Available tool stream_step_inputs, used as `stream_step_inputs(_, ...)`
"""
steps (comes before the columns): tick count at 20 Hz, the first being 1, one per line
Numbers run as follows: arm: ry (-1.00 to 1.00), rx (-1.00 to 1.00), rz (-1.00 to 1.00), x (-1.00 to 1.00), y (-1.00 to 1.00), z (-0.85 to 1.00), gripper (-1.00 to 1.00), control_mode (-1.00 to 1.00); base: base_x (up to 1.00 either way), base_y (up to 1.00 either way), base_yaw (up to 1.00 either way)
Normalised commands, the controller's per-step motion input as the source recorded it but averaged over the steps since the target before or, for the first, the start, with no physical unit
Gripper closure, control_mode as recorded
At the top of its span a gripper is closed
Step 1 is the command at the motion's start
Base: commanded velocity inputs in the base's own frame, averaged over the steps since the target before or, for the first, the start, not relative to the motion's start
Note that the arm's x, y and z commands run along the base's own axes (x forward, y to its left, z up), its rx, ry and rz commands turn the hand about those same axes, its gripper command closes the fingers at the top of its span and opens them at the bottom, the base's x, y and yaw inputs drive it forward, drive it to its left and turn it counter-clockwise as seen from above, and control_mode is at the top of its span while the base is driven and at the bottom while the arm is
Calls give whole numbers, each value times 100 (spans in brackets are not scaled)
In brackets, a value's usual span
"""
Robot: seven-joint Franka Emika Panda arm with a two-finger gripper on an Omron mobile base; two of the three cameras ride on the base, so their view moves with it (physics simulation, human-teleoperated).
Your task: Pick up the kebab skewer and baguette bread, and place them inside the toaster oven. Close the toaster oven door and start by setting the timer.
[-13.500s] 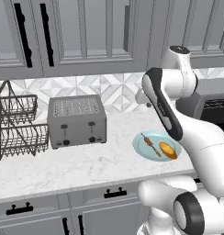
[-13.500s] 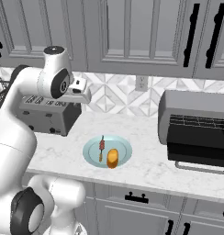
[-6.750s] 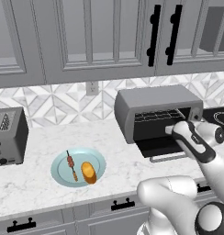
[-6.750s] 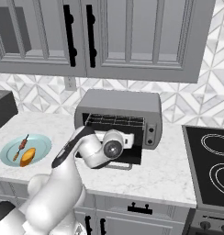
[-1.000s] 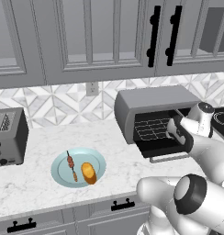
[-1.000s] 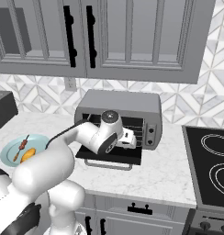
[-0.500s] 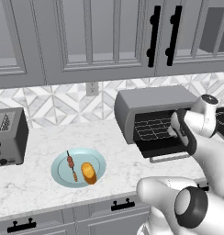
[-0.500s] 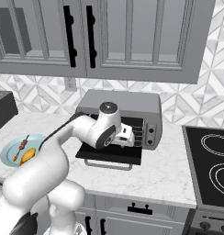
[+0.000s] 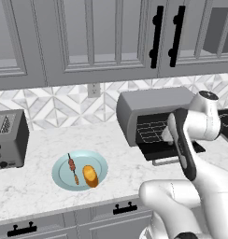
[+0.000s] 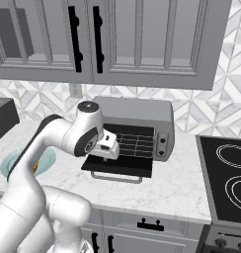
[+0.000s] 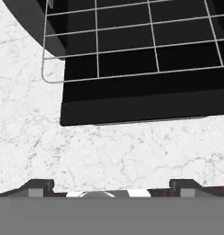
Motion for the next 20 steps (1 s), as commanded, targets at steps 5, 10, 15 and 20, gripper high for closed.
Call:
stream_step_inputs(5, 6, 5, 0, -46, 93, 14, -100, -100, 0, 0, 0)
stream_step_inputs(10, 5, 2, 0, -8, 93, 5, -100, -100, 0, 0, 0)
stream_step_inputs(15, 5, 3, 0, -2, 88, 1, -100, -100, 0, 0, 0)
stream_step_inputs(20, 3, 1, 0, 8, 91, 0, -100, -100, 0, 0, 0)
